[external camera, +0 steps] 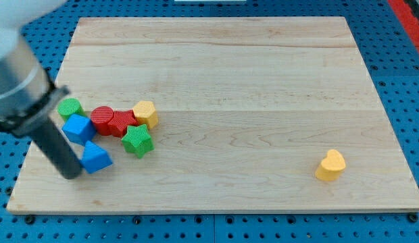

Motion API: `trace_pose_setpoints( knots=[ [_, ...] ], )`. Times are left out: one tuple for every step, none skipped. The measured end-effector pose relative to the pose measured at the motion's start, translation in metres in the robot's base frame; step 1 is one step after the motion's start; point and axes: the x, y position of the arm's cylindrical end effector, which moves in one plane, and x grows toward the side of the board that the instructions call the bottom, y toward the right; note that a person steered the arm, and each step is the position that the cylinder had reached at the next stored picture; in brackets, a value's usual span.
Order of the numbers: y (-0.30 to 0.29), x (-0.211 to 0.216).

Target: Nudge the blue triangle a bit

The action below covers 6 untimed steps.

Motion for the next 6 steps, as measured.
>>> trace_pose_setpoints(
  knots=[
    [0.050,-0.005],
    [0.055,-0.020],
    [0.071,-0.016],
    [0.055,-0.021],
    [0.042,-0.027],
    [0.041,-0.022]
  ],
)
